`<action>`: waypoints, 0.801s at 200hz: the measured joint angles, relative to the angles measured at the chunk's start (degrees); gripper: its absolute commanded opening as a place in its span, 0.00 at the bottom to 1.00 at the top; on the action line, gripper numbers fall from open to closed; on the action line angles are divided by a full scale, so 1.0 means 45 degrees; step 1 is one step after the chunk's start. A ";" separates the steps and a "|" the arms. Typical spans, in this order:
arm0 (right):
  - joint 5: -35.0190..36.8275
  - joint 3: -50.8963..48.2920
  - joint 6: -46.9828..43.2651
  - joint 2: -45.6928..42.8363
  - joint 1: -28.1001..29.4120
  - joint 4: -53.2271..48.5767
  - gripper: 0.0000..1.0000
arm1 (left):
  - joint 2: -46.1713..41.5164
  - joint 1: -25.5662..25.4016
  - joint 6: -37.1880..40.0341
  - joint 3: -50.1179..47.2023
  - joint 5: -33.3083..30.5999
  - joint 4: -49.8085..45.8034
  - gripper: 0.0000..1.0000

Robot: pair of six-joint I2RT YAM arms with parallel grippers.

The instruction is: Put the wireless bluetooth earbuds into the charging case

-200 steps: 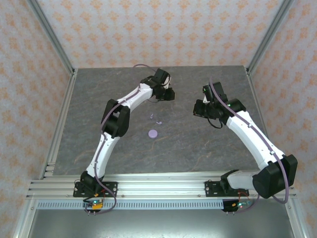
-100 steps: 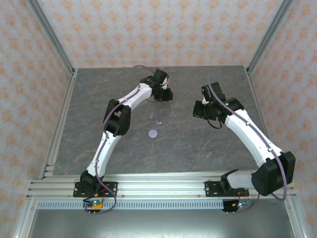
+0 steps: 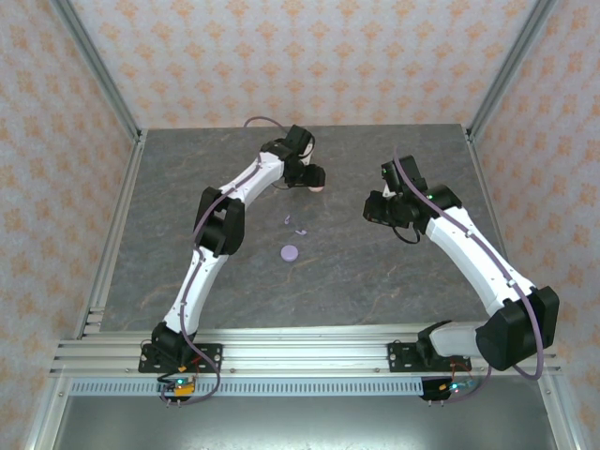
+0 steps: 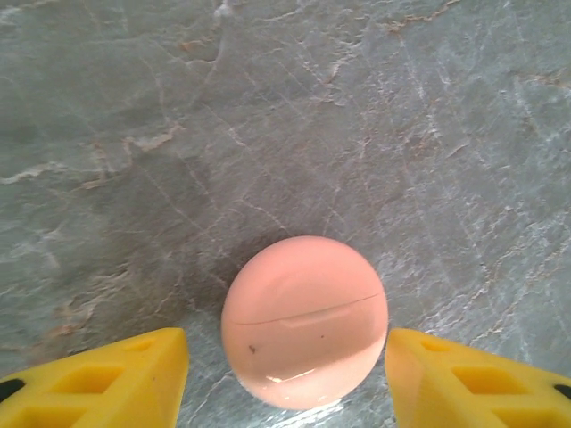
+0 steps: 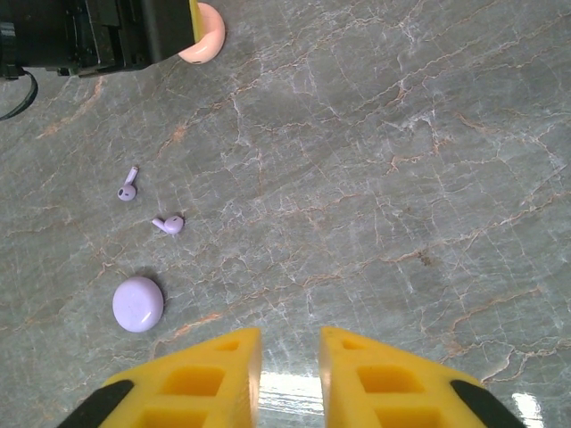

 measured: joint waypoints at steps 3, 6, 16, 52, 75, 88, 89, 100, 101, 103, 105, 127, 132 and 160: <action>0.0000 -0.0015 0.0010 -0.0010 0.0000 0.0000 0.28 | -0.0010 0.0000 0.0063 0.0000 -0.0039 -0.0068 0.61; 0.0000 -0.0034 0.0000 -0.0015 0.0000 0.0005 0.29 | -0.0053 0.0000 0.0146 0.0000 -0.0097 -0.0141 0.61; -0.0005 -0.0117 -0.0015 -0.0068 -0.0005 0.0019 0.30 | -0.0170 0.0000 0.0398 0.0000 -0.0350 -0.0457 0.61; -0.0253 -0.0617 -0.0029 -0.0175 0.0000 0.0398 0.31 | -0.2307 0.0000 0.1010 -0.1681 -0.0933 -0.0758 0.61; -0.0534 -0.0831 -0.0034 -0.0126 0.0000 0.0709 0.32 | -0.4813 0.0000 0.1185 -0.3852 -0.1234 -0.0583 0.61; -0.0724 -0.0865 -0.0029 0.0005 0.0000 0.0937 0.32 | -0.6110 0.0000 0.1214 -0.4940 -0.1365 -0.0457 0.60; -0.0724 -0.0865 -0.0034 0.0015 0.0000 0.0952 0.32 | -0.6169 0.0000 0.1219 -0.4988 -0.1370 -0.0457 0.60; -0.0894 -0.0879 -0.0029 0.0175 0.0000 0.1151 0.32 | -0.7174 0.0000 0.1253 -0.5906 -0.1501 -0.0335 0.60; -0.0908 -0.0879 -0.0029 0.0185 0.0000 0.1156 0.32 | -0.7227 0.0000 0.1253 -0.5965 -0.1506 -0.0325 0.60; -0.0928 -0.0879 -0.0029 0.0219 0.0000 0.1195 0.32 | -0.7397 0.0000 0.1268 -0.6125 -0.1535 -0.0330 0.60; -0.0957 -0.0879 -0.0029 0.0257 0.0000 0.1214 0.32 | -0.7567 0.0000 0.1268 -0.6295 -0.1559 -0.0316 0.59; -0.1341 -0.0918 -0.0034 0.0651 0.0000 0.1554 0.32 | -0.8942 0.0000 0.1258 -0.8092 -0.1739 -0.0121 0.60; -0.1452 -0.0952 -0.0034 0.0763 0.0000 0.1656 0.32 | -0.9238 0.0000 0.1209 -0.8548 -0.1753 -0.0097 0.60; -0.2040 -0.1137 -0.0039 0.1326 0.0000 0.1957 0.32 | -1.0530 0.0000 0.0908 -1.0851 -0.1758 0.0165 0.60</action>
